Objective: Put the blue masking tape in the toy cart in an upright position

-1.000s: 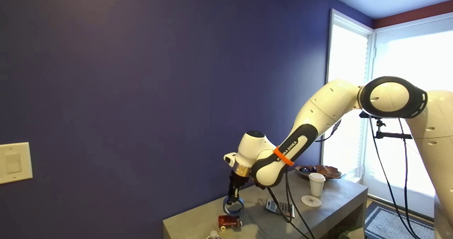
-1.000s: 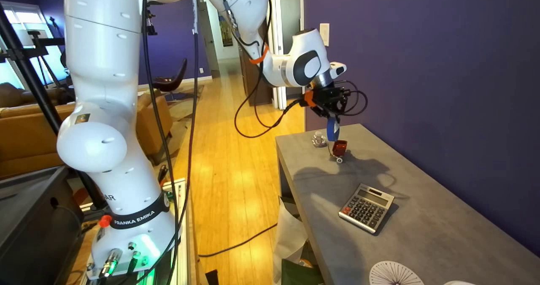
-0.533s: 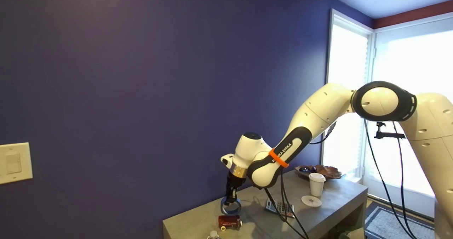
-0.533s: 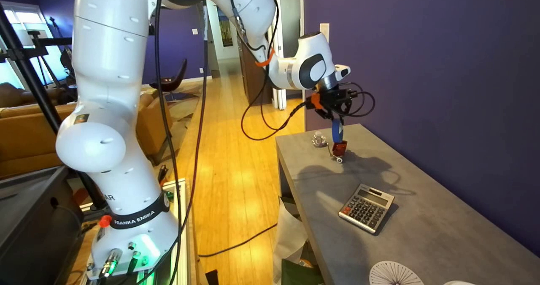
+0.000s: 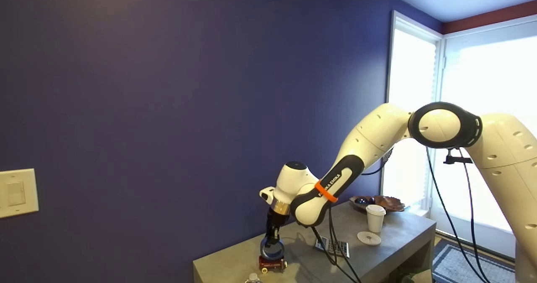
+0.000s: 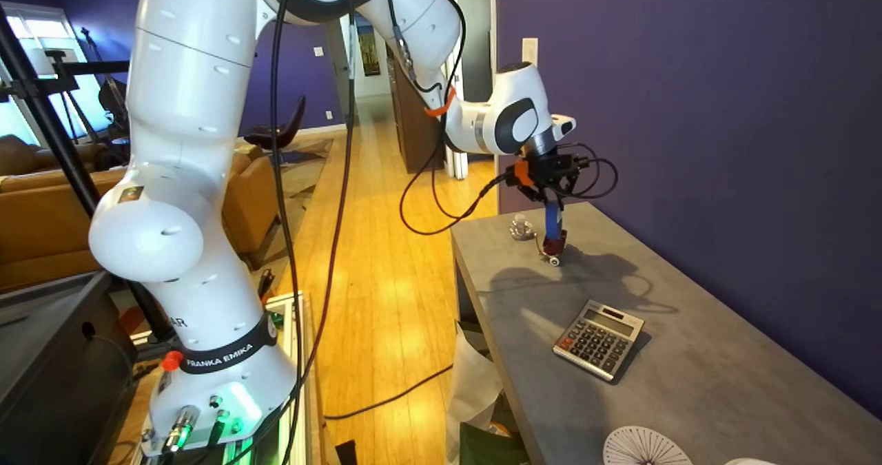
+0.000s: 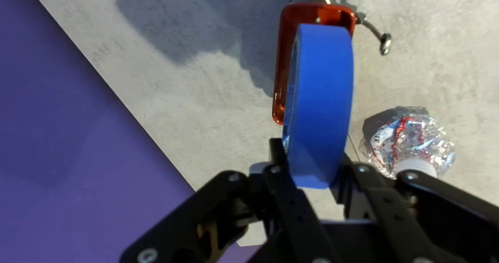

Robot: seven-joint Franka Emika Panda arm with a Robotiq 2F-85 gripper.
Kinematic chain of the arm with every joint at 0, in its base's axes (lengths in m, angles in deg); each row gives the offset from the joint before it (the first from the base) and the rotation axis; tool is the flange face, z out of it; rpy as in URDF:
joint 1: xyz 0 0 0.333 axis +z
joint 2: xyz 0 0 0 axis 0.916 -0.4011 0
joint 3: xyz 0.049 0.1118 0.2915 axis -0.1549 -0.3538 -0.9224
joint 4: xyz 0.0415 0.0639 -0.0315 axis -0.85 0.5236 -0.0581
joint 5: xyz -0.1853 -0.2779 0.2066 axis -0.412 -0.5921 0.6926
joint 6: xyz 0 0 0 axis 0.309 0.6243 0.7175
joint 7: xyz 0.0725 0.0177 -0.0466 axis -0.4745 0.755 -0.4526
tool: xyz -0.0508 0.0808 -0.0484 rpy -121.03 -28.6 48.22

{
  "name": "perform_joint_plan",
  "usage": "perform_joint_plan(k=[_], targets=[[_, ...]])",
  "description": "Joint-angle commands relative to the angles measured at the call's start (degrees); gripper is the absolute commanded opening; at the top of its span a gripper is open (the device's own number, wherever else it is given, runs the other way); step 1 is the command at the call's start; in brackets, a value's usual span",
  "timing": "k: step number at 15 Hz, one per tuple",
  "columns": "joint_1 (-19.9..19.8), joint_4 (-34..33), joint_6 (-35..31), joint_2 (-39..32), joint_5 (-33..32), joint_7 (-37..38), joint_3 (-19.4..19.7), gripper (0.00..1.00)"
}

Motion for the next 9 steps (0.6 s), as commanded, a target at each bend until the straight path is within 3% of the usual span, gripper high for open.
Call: perform_joint_plan(k=[1,9], targets=[[-1.3,-2.0,-0.4,-1.9,-0.3,-1.5,-1.3,0.07],[-1.7,-3.2,0.2,-3.6,-0.4,-1.7,-1.5,0.07]])
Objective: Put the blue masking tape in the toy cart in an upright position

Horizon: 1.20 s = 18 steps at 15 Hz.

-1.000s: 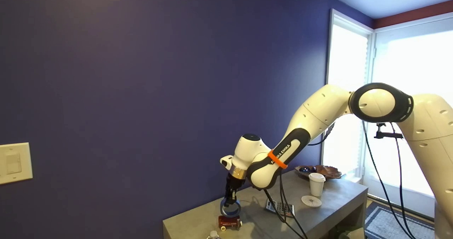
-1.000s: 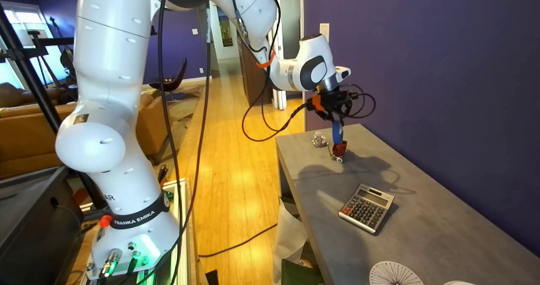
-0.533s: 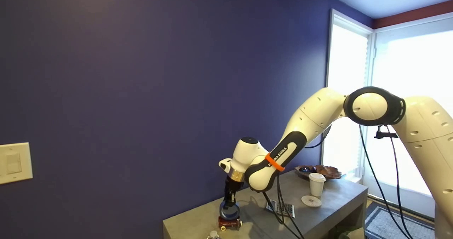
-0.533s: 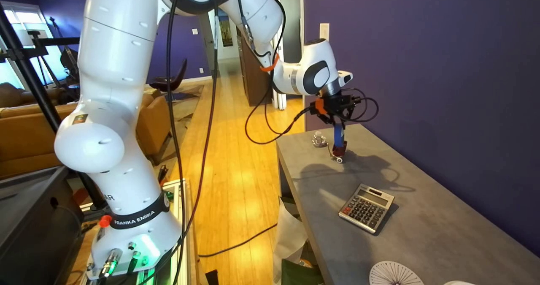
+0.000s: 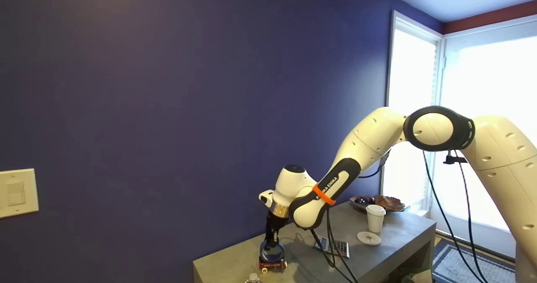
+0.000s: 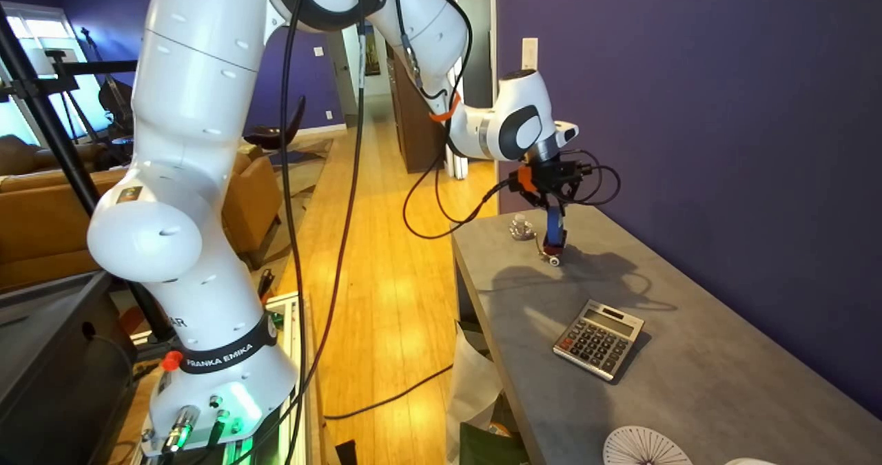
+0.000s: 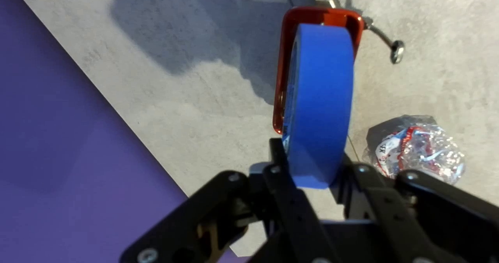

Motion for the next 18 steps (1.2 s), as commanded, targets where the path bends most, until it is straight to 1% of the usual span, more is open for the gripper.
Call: perform_joint_plan(k=[1,3,4,5,6,9,12,14,18], targets=[[-1.0,-1.8,0.2,-1.5,-0.4,-1.1,-1.0,0.07],[-1.1,-2.0,0.2,-1.8,-0.2,-1.2,-1.2,0.07],[-1.3,-2.1,0.3,-1.9,-0.1,-1.4,-1.3,0.21],[-1.1,-2.3,0.3,-2.0,-0.2,-1.3,-1.2,0.53],[-1.1,-2.4,0.3,-2.1,-0.3,-1.2,-1.1,0.54],[-1.3,-2.6,0.1,-2.1,-0.1,-1.3,-1.3,0.73],[-1.5,-2.7,0.1,-2.0,0.1,-1.4,-1.5,0.96],[-1.7,-2.8,0.2,-2.0,0.2,-1.4,-1.7,1.00],[-2.1,-2.9,0.7,-1.5,0.6,-1.4,-2.0,1.00]])
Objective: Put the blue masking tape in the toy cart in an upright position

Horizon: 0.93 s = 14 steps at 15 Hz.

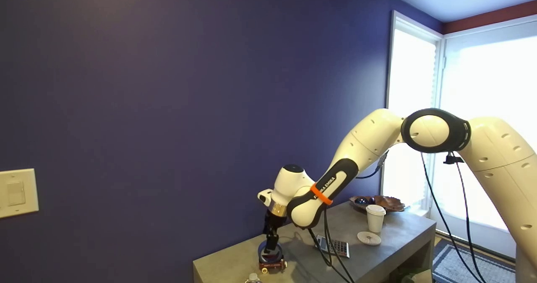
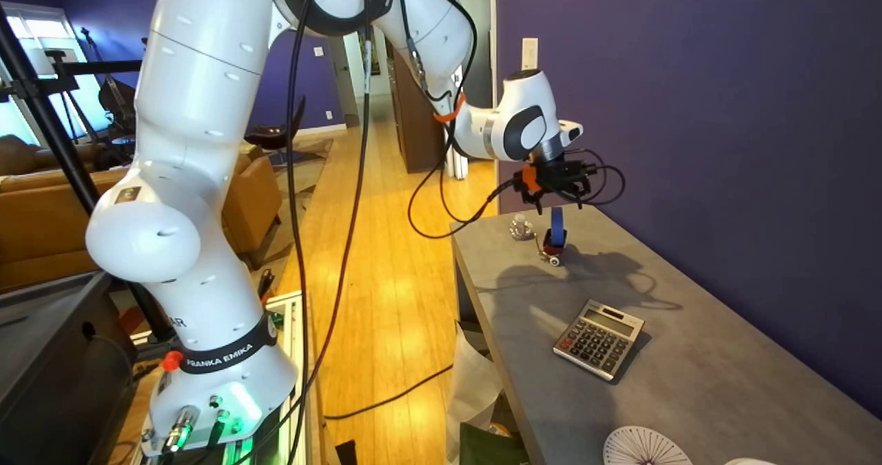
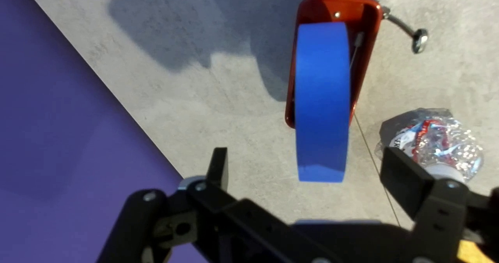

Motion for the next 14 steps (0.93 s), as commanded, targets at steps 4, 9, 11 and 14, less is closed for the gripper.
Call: perform_joint_plan(k=[4,9,11,14], targets=[[-2.4,0.6,6.9,3.7,3.9,0.7,-3.2,1.00],[-1.0,3.3,17.3,12.4,6.2,10.1,0.1,1.00],[-0.6,4.9,23.3,16.1,7.0,14.0,1.1,1.00],[-0.4,9.9,26.9,22.0,7.1,21.7,2.8,1.00]])
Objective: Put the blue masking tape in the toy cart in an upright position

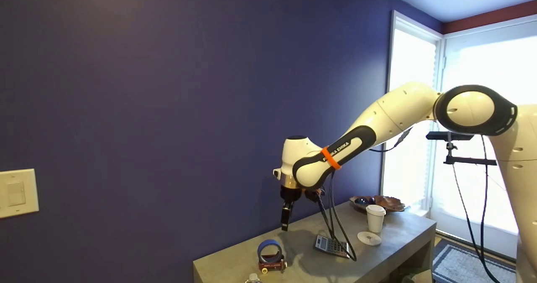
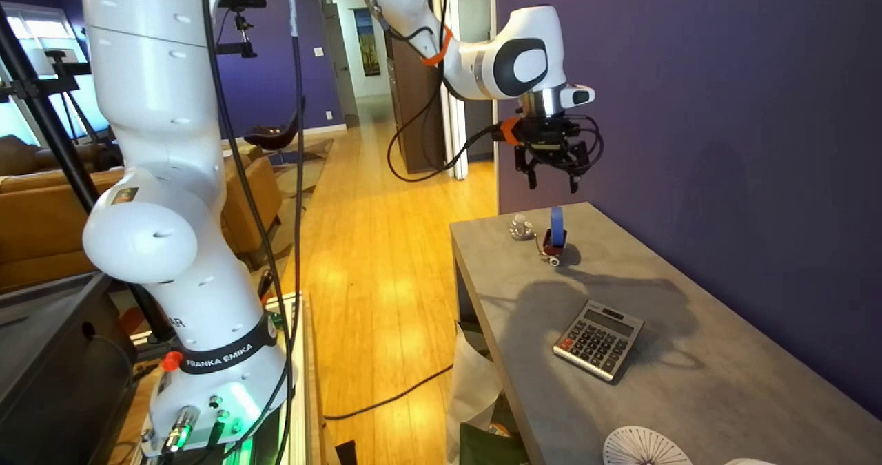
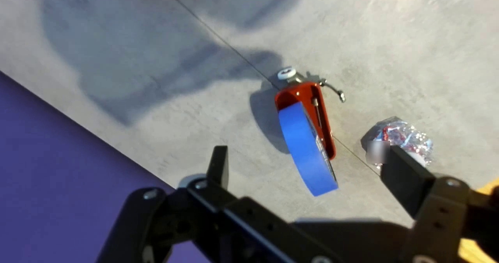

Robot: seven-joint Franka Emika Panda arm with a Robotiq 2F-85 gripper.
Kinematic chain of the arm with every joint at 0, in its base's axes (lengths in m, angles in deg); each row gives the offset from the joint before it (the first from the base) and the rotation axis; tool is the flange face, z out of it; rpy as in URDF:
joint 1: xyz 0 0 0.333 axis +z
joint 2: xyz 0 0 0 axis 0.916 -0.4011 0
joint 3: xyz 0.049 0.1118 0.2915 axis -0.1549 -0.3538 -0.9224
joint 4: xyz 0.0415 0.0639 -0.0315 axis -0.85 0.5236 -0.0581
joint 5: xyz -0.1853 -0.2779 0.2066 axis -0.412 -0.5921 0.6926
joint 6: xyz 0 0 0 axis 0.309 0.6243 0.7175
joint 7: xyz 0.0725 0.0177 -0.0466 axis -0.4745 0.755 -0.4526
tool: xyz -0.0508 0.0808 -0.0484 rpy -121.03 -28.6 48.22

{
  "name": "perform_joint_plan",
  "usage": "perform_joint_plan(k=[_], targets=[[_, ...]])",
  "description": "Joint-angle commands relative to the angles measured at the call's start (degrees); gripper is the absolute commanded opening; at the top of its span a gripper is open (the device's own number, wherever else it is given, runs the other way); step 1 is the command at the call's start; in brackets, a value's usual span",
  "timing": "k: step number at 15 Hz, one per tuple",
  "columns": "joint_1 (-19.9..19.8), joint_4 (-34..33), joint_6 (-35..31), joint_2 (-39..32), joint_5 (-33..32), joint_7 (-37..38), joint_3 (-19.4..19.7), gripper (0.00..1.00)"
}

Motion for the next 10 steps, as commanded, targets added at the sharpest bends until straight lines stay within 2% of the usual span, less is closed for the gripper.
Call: perform_joint_plan(k=[1,4,5,6,10], targets=[[1.0,8.6,3.6,8.9,1.3,9.0,2.3,1.00],[0.8,14.9,4.9,14.4,4.0,13.7,2.4,1.00],[0.4,16.8,4.6,15.6,7.4,10.4,1.9,1.00],[0.8,11.0,4.5,10.6,3.3,11.2,2.6,1.00],[0.8,11.8,4.5,11.2,3.7,11.1,2.6,1.00]])
